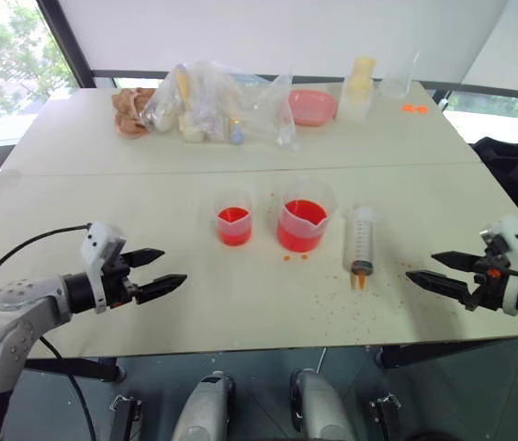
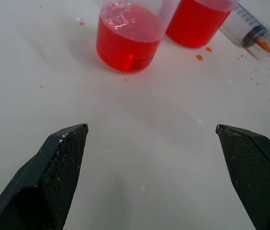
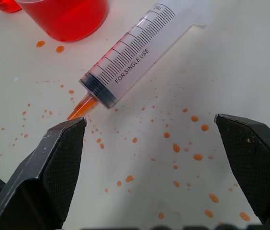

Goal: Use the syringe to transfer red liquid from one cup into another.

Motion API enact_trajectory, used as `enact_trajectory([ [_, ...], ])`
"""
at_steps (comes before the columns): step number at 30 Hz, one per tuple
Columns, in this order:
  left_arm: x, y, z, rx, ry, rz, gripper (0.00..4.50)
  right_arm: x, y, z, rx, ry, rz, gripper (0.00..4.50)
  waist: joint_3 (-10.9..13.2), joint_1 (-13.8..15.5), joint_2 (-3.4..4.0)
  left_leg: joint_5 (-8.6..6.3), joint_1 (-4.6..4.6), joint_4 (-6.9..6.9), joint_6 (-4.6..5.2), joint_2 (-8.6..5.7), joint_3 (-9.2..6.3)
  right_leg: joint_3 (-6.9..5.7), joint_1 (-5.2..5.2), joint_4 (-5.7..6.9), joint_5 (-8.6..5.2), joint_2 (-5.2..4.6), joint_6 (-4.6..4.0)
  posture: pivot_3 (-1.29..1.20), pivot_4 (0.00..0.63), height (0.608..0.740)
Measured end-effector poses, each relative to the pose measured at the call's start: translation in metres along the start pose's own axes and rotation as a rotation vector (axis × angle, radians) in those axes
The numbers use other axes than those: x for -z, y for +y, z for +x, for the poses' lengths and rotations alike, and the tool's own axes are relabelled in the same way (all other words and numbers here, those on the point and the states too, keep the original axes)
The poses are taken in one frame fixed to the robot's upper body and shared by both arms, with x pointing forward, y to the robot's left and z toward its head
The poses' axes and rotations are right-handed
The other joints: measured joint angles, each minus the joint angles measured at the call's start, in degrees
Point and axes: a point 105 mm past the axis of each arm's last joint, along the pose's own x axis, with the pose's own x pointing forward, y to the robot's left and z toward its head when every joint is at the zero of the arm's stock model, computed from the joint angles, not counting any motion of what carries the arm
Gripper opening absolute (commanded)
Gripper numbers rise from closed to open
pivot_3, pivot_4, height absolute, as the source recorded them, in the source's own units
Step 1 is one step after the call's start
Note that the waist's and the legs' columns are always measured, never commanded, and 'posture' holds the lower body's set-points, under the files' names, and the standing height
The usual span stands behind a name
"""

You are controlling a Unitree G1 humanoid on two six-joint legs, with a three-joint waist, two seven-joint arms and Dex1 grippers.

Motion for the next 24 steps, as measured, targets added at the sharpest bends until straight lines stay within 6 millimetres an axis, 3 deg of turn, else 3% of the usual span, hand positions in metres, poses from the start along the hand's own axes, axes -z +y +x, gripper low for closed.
enact_trajectory([
  [21, -0.002, 0.001, 0.002, -0.003, -0.014, 0.007, 4.44, -0.007, -0.005, 0.004, 0.029, 0.001, 0.011, 4.5, 0.0, -0.1, 0.0, 0.0, 0.0, 0.0, 0.0, 0.0, 0.0, -0.01, 0.0, 0.0, 0.0, 0.0, 0.0, 0.0, 0.15, 0.74],
  [24, -0.004, 0.001, 0.001, 0.006, -0.009, 0.015, 4.44, -0.025, -0.007, 0.013, 0.03, -0.011, 0.082, 4.5, 0.0, -0.4, 0.02, 0.0, 0.01, 0.01, 0.0, 0.02, 0.04, 0.01, -0.05, 0.02, 0.06, 0.0, -0.08, 0.0, 0.15, 0.74],
])
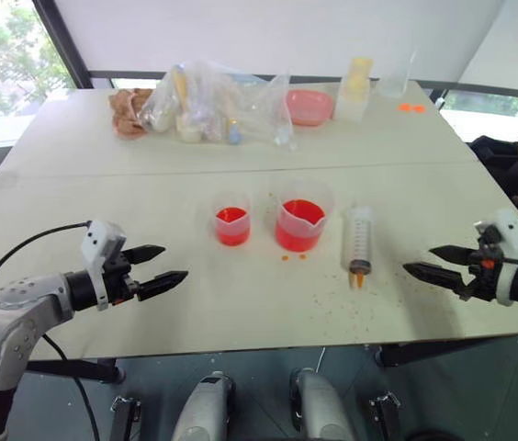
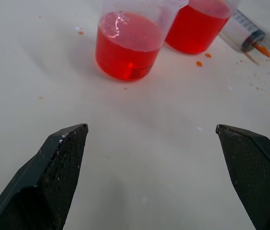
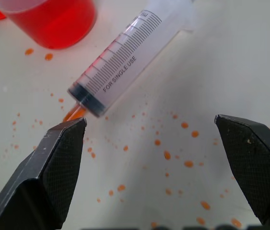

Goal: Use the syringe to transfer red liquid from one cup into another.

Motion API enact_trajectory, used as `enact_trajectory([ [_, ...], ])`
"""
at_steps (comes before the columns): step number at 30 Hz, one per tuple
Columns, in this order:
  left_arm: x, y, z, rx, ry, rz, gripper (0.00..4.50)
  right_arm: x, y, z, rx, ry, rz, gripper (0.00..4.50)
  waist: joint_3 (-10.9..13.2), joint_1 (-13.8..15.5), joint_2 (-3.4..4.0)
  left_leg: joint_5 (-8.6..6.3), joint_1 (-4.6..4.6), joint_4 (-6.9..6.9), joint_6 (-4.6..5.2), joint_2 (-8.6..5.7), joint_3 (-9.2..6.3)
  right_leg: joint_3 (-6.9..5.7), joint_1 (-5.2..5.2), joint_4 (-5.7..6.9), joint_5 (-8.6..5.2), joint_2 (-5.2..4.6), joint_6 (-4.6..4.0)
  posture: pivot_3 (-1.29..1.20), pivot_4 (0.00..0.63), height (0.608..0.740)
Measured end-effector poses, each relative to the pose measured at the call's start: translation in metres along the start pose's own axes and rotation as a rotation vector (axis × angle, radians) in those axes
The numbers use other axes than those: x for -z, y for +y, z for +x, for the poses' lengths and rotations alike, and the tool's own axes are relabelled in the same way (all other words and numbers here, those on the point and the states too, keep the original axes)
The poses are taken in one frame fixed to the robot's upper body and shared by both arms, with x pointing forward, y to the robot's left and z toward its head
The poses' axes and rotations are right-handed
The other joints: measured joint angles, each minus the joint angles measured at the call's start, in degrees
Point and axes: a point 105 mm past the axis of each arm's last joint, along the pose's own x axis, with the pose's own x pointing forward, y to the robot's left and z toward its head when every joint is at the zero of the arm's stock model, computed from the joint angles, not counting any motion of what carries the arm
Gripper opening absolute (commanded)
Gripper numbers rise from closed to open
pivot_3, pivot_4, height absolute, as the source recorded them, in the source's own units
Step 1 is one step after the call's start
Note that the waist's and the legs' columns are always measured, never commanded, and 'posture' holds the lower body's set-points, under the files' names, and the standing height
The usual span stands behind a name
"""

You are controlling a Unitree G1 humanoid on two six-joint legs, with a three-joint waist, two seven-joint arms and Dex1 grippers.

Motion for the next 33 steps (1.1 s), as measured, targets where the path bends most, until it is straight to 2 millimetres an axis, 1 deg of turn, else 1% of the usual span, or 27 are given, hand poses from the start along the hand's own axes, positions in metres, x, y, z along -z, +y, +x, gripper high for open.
enact_trajectory([
  [2, -0.012, -0.002, -0.002, 0.034, 0.018, 0.037, 4.44, -0.022, 0.002, 0.008, 0.013, -0.005, 0.013, 4.5, 0.0, 0.0, -0.05, 0.0, -0.01, 0.02, 0.0, 0.04, -0.03, -0.03, -0.03, 0.03, 0.01, 0.04, -0.02, 0.0, 0.15, 0.74],
  [3, -0.022, -0.004, -0.005, 0.057, 0.025, 0.07, 4.44, -0.032, 0.005, 0.013, 0.011, 0.005, 0.027, 4.5, 0.0, 0.1, -0.06, 0.0, -0.05, 0.02, 0.0, 0.04, -0.06, -0.08, -0.06, 0.02, 0.01, 0.04, -0.03, 0.0, 0.15, 0.74],
  [5, -0.052, -0.012, -0.009, 0.112, -0.003, 0.141, 4.44, -0.047, 0.011, 0.025, -0.014, 0.035, 0.108, 4.5, 0.0, 0.1, -0.07, 0.0, -0.09, 0.01, 0.0, 0.03, -0.07, -0.1, -0.08, -0.01, 0.01, 0.03, -0.03, 0.0, 0.15, 0.74],
  [7, -0.077, -0.023, -0.012, 0.171, -0.028, 0.214, 4.44, -0.053, 0.016, 0.036, -0.039, 0.097, 0.178, 4.5, 0.0, 0.3, -0.06, 0.0, -0.17, -0.05, 0.0, -0.04, -0.1, -0.13, -0.1, -0.09, 0.01, 0.01, -0.02, 0.0, 0.15, 0.74],
  [11, -0.101, -0.036, -0.015, 0.26, -0.048, 0.291, 4.44, -0.063, 0.016, 0.053, -0.077, 0.161, 0.308, 4.5, 0.0, 0.1, -0.06, 0.0, -0.28, -0.17, 0.0, -0.1, 0.08, -0.15, -0.06, -0.43, 0.03, 0.01, 0.01, 0.0, 0.15, 0.74],
  [14, -0.112, -0.04, -0.015, 0.296, -0.058, 0.328, 4.44, -0.062, 0.014, 0.067, -0.068, 0.215, 0.37, 4.5, 0.0, 0.0, -0.06, -0.01, -0.28, -0.2, 0.02, -0.13, 0.16, -0.15, -0.02, -0.56, 0.04, 0.03, 0.03, 0.0, 0.15, 0.74],
  [18, -0.116, -0.046, -0.009, 0.346, -0.085, 0.335, 4.44, -0.045, 0.016, 0.088, -0.036, 0.329, 0.4, 4.5, 0.0, -0.1, -0.05, -0.01, -0.27, -0.19, 0.03, -0.16, 0.17, -0.15, -0.02, -0.55, 0.17, 0.06, 0.26, 0.0, 0.15, 0.74],
  [20, -0.113, -0.048, -0.005, 0.373, -0.094, 0.319, 4.44, -0.034, 0.016, 0.096, -0.007, 0.391, 0.399, 4.5, 0.0, -0.1, -0.05, -0.01, -0.27, -0.18, 0.03, -0.16, 0.17, -0.15, -0.02, -0.54, 0.19, 0.06, 0.3, 0.0, 0.15, 0.74],
  [23, -0.107, -0.049, 0.002, 0.382, -0.093, 0.311, 4.44, -0.033, 0.019, 0.103, -0.011, 0.404, 0.401, 4.5, 0.0, -0.1, -0.06, -0.01, -0.24, -0.16, 0.03, -0.17, 0.17, -0.15, 0.03, -0.54, 0.2, 0.07, 0.31, 0.0, 0.15, 0.74],
  [26, -0.1, -0.046, 0.004, 0.367, -0.089, 0.293, 4.5, -0.033, 0.017, 0.107, 0.004, 0.394, 0.386, 3.71, 0.0, 0.2, -0.08, -0.01, -0.22, -0.14, 0.03, -0.18, 0.12, -0.17, 0.11, -0.56, 0.2, 0.08, 0.32, 0.0, 0.15, 0.74],
  [27, -0.098, -0.045, 0.005, 0.36, -0.094, 0.293, 4.5, -0.028, 0.009, 0.108, 0.053, 0.41, 0.372, 3.13, 0.0, 0.3, -0.11, -0.01, -0.2, -0.12, 0.03, -0.2, 0.09, -0.18, 0.16, -0.56, 0.2, 0.08, 0.32, 0.0, 0.15, 0.74],
  [30, -0.093, -0.043, 0.007, 0.348, -0.094, 0.276, 4.5, -0.025, 0.003, 0.11, 0.084, 0.416, 0.35, 1.61, 0.0, 0.1, -0.15, -0.01, -0.16, -0.1, 0.03, -0.2, 0.09, -0.19, 0.22, -0.58, 0.21, 0.08, 0.32, 0.0, 0.15, 0.74],
  [31, -0.093, -0.043, 0.008, 0.347, -0.097, 0.275, 4.5, -0.025, 0.003, 0.11, 0.082, 0.416, 0.344, 1.43, 0.0, 0.0, -0.15, -0.01, -0.14, -0.1, 0.03, -0.2, 0.09, -0.19, 0.22, -0.57, 0.21, 0.08, 0.32, 0.0, 0.15, 0.74],
  [33, -0.093, -0.041, 0.008, 0.333, -0.1, 0.286, 4.5, -0.025, 0.004, 0.111, 0.075, 0.415, 0.338, 1.43, 0.0, 0.0, -0.15, -0.01, -0.12, -0.11, 0.03, -0.19, 0.09, -0.19, 0.22, -0.55, 0.21, 0.1, 0.33, 0.0, 0.15, 0.74],
])
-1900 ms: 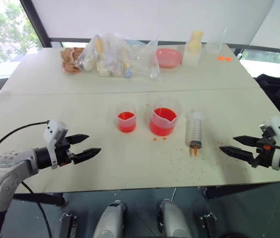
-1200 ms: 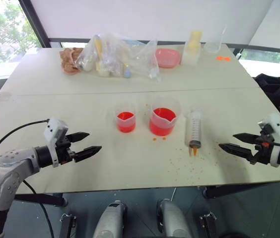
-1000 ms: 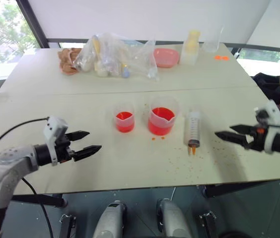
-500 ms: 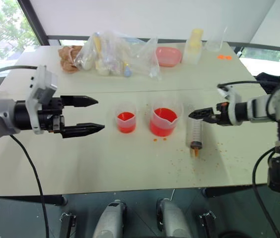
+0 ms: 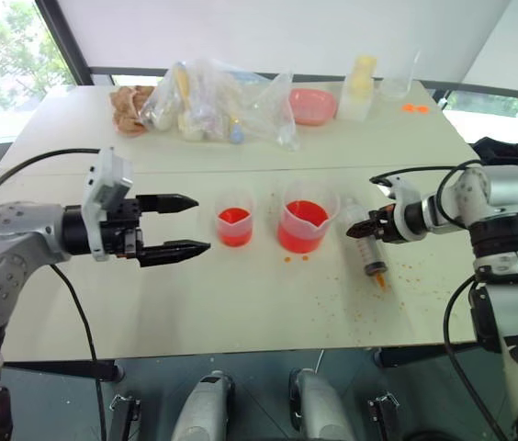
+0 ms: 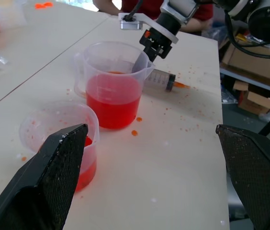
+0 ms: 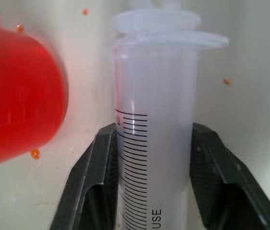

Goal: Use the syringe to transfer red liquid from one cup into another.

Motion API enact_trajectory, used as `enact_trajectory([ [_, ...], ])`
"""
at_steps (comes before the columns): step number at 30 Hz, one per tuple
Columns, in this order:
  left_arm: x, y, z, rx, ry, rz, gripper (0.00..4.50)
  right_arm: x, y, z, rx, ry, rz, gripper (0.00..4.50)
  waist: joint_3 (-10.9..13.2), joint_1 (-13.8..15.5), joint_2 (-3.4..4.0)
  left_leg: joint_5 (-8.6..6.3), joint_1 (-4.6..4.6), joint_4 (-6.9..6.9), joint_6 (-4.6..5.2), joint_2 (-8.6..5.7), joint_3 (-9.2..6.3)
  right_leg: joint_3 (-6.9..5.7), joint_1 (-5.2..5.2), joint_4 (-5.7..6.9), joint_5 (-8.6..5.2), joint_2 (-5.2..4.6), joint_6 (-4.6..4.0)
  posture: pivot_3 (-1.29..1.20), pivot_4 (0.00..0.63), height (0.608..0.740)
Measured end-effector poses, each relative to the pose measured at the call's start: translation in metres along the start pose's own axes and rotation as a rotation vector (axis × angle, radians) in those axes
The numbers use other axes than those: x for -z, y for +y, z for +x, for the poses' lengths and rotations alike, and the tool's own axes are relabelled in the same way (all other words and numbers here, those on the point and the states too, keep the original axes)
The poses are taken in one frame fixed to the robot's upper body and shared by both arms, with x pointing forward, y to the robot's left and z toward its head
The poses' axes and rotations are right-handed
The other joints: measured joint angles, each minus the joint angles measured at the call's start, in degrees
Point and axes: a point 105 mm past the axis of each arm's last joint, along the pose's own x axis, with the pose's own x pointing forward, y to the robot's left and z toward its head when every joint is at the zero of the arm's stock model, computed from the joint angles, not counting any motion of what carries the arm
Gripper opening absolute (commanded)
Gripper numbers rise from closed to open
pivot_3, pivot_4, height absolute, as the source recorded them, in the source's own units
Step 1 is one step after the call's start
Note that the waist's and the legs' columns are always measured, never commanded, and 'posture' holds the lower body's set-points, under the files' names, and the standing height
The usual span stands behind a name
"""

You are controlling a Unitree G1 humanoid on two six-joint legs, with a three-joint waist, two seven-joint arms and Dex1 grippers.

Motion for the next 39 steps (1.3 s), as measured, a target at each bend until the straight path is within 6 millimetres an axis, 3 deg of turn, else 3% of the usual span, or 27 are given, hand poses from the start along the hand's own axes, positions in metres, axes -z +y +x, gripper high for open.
enact_trajectory([
  [9, 0.001, 0.004, -0.001, -0.027, -0.004, 0.004, 4.5, -0.008, -0.012, -0.009, 0.005, -0.082, -0.092, 1.43, 0.0, 0.2, 0.02, 0.0, -0.02, 0.08, 0.0, -0.01, 0.01, 0.01, 0.02, -0.01, 0.02, -0.02, 0.02, 0.0, 0.15, 0.74],
  [11, 0.0, 0.011, -0.006, -0.058, -0.018, -0.008, 4.5, -0.034, -0.014, -0.036, 0.022, -0.213, -0.134, 1.43, 0.3, 0.2, 0.4, 0.01, -0.11, 0.09, -0.02, -0.07, 0.08, 0.08, -0.12, 0.01, 0.09, -0.05, 0.15, 0.0, 0.15, 0.74],
  [13, -0.004, 0.018, -0.009, -0.083, -0.037, -0.014, 4.5, -0.071, 0.001, -0.079, 0.007, -0.406, -0.204, 1.43, 0.3, 0.1, 0.51, 0.01, -0.11, 0.02, -0.02, -0.04, 0.11, 0.1, -0.2, 0.05, 0.13, -0.02, 0.23, 0.0, 0.15, 0.74],
  [15, -0.021, 0.03, -0.006, -0.105, -0.118, 0.004, 4.5, -0.102, 0.035, -0.122, -0.068, -0.642, -0.306, 1.43, 0.3, 0.0, 0.43, 0.01, -0.1, -0.03, -0.01, 0.08, -0.01, 0.01, -0.19, 0.05, 0.14, 0.17, 0.24, 0.0, 0.15, 0.74],
  [18, -0.043, 0.043, -0.001, -0.127, -0.197, 0.051, 4.5, -0.112, 0.081, -0.144, -0.202, -0.859, -0.439, 1.43, 0.2, -0.2, 0.29, 0.01, -0.03, -0.04, -0.01, 0.16, -0.09, 0.0, -0.16, 0.19, 0.15, 0.28, 0.24, 0.0, 0.15, 0.74],
  [20, -0.051, 0.054, 0.002, -0.153, -0.227, 0.072, 4.5, -0.105, 0.109, -0.137, -0.306, -0.931, -0.51, 1.43, 0.2, -0.2, 0.29, 0.01, -0.01, -0.01, -0.01, 0.14, -0.07, 0.04, -0.22, 0.37, 0.15, 0.26, 0.23, 0.0, 0.15, 0.74],
  [23, -0.054, 0.065, 0.009, -0.151, -0.236, 0.076, 4.5, -0.093, 0.131, -0.126, -0.398, -1.012, -0.515, 1.43, 0.2, 0.0, 0.3, 0.02, -0.04, 0.08, -0.02, 0.04, -0.07, 0.05, -0.31, 0.69, 0.15, 0.11, 0.23, 0.0, 0.15, 0.74],
  [26, -0.064, 0.077, 0.026, -0.124, -0.255, 0.103, 4.5, -0.068, 0.159, -0.11, -0.502, -1.123, -0.551, 1.43, 0.2, 0.4, 0.24, 0.03, -0.08, 0.11, -0.04, -0.02, -0.15, 0.0, -0.3, 0.73, 0.15, 0.08, 0.24, 0.0, 0.15, 0.74],
  [30, -0.07, 0.083, 0.042, -0.084, -0.26, 0.14, 4.5, -0.05, 0.16, -0.08, -0.472, -1.153, -0.553, 1.43, 0.2, 0.1, 0.25, 0.04, -0.07, 0.13, -0.06, -0.12, -0.06, 0.09, -0.3, 0.73, 0.15, 0.0, 0.24, 0.0, 0.15, 0.74],
  [39, -0.11, 0.08, 0.078, -0.007, -0.366, 0.255, 4.5, -0.034, 0.149, -0.057, -0.356, -1.178, -0.617, 1.43, 0.2, -0.1, 0.25, 0.05, -0.02, 0.13, -0.06, -0.1, -0.07, 0.08, -0.35, 0.77, 0.15, 0.04, 0.25, 0.0, 0.15, 0.74],
])
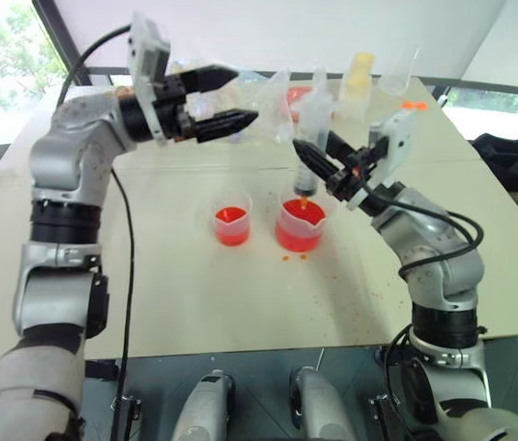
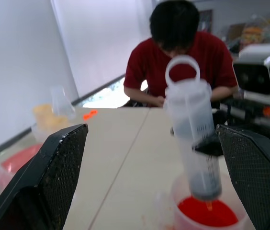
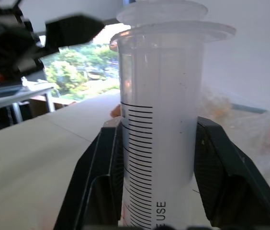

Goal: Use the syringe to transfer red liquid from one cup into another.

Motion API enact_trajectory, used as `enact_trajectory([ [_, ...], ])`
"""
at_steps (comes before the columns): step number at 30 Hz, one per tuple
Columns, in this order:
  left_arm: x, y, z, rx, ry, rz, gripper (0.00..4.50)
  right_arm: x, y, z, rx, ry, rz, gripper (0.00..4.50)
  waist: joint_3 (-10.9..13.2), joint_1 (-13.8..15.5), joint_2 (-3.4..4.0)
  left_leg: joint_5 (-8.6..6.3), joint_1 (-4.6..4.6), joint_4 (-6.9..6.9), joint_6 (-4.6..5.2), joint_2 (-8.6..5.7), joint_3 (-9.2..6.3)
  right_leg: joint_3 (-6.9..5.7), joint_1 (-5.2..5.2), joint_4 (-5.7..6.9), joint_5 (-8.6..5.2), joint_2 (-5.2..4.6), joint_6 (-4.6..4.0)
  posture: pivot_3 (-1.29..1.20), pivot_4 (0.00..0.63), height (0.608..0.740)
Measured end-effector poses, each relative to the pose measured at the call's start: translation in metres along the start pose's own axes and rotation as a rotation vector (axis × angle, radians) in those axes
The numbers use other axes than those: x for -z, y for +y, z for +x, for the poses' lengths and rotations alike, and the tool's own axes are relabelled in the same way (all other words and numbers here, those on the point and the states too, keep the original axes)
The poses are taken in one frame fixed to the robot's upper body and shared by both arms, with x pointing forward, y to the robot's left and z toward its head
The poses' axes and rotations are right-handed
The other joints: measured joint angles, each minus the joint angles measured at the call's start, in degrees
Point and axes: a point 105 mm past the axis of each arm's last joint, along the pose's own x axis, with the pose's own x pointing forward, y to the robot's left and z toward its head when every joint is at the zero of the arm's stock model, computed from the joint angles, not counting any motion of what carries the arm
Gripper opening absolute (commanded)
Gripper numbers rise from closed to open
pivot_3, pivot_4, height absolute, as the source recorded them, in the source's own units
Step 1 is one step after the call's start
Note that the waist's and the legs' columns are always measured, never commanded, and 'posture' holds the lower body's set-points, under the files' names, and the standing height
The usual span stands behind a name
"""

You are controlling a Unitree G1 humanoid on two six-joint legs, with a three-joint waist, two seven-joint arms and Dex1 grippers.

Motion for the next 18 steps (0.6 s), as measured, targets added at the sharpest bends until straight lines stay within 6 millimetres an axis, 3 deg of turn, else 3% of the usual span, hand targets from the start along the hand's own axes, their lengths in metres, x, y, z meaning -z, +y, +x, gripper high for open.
enact_trajectory([
  [6, 0.014, -0.003, 0.027, 0.05, 0.017, 0.054, 4.5, 0.008, 0.004, 0.0, 0.006, 0.004, -0.022, 1.43, 0.0, 0.0, 0.0, 0.0, 0.01, 0.0, 0.0, 0.01, -0.01, 0.0, 0.0, 0.03, 0.0, 0.03, 0.0, 0.0, 0.15, 0.74],
  [18, 0.024, 0.009, 0.045, 0.034, 0.025, 0.132, 4.5, 0.019, 0.008, -0.001, 0.014, 0.028, -0.01, 1.43, 0.0, 0.2, -0.01, 0.0, 0.0, 0.02, 0.01, 0.01, -0.01, -0.01, 0.01, 0.02, 0.0, 0.03, 0.0, 0.0, 0.15, 0.74],
])
